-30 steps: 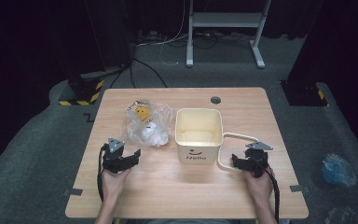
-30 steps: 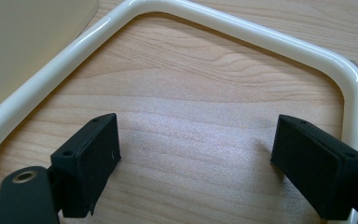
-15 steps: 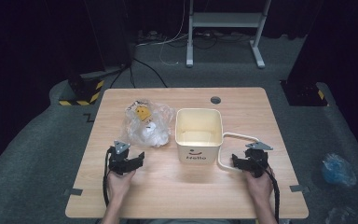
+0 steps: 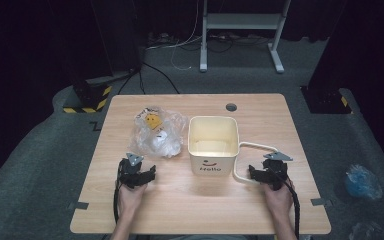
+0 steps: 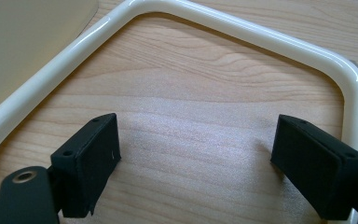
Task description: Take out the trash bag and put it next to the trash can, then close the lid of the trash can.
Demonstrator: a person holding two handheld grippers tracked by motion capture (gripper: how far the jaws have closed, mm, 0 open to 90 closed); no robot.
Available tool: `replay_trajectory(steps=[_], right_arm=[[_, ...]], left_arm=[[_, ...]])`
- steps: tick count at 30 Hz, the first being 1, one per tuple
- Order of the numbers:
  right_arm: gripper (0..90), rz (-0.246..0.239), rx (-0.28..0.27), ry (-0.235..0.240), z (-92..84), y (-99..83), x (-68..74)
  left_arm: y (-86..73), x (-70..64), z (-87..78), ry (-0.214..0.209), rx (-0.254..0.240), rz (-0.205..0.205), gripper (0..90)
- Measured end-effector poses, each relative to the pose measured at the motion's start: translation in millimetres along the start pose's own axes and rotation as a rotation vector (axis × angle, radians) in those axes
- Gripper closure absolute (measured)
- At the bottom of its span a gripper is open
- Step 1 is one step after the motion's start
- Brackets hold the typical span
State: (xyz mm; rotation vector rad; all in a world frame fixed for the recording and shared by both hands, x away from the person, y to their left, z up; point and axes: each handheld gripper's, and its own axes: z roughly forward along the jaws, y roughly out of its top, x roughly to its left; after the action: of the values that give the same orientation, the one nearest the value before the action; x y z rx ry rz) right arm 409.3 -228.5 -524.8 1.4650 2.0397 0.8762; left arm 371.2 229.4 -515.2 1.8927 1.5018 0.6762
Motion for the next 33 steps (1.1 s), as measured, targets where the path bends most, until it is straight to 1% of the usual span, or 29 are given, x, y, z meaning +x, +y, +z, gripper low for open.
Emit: replay_trajectory(steps=[2,4,8,9,12,13,15,27,30,33], right_arm=[[15.0,0.0,0.0,0.0,0.0,0.0,0.0],[15.1,0.0,0.0,0.0,0.0,0.0,0.0],[15.0,0.0,0.0,0.0,0.0,0.0,0.0],[15.0,0.0,0.0,0.0,0.0,0.0,0.0],[14.9,0.0,0.0,0.0,0.0,0.0,0.0],[12.5,0.009,0.005,-0.005,0.4,0.3,-0.1],[12.5,0.009,0.007,-0.012,0.4,0.4,0.2],[11.8,0.01,0.007,-0.012,0.9,0.7,-0.2],[11.9,0.016,0.007,-0.017,1.1,0.9,0.8],[15.6,0.012,0.024,-0.01,-1.1,1.9,0.1]], left_arm=[[-2.8,1.7,3.6,0.0,0.001,-0.025,29.0],[-4.3,2.7,6.1,0.009,0.01,-0.025,28.9],[-6.0,4.1,7.9,0.018,0.011,-0.034,28.9],[-6.2,4.2,8.4,0.017,0.005,-0.039,28.9],[-6.2,4.3,8.9,0.018,0.002,-0.036,28.6],[-7.4,4.8,9.3,0.019,-0.008,-0.031,28.3],[-7.5,4.4,9.3,0.024,-0.01,-0.034,28.6],[-7.7,3.8,9.3,0.032,-0.01,-0.041,27.5],[-7.7,3.8,9.3,0.033,-0.01,-0.041,27.4],[-7.7,3.9,9.2,0.034,-0.009,-0.043,27.2]])
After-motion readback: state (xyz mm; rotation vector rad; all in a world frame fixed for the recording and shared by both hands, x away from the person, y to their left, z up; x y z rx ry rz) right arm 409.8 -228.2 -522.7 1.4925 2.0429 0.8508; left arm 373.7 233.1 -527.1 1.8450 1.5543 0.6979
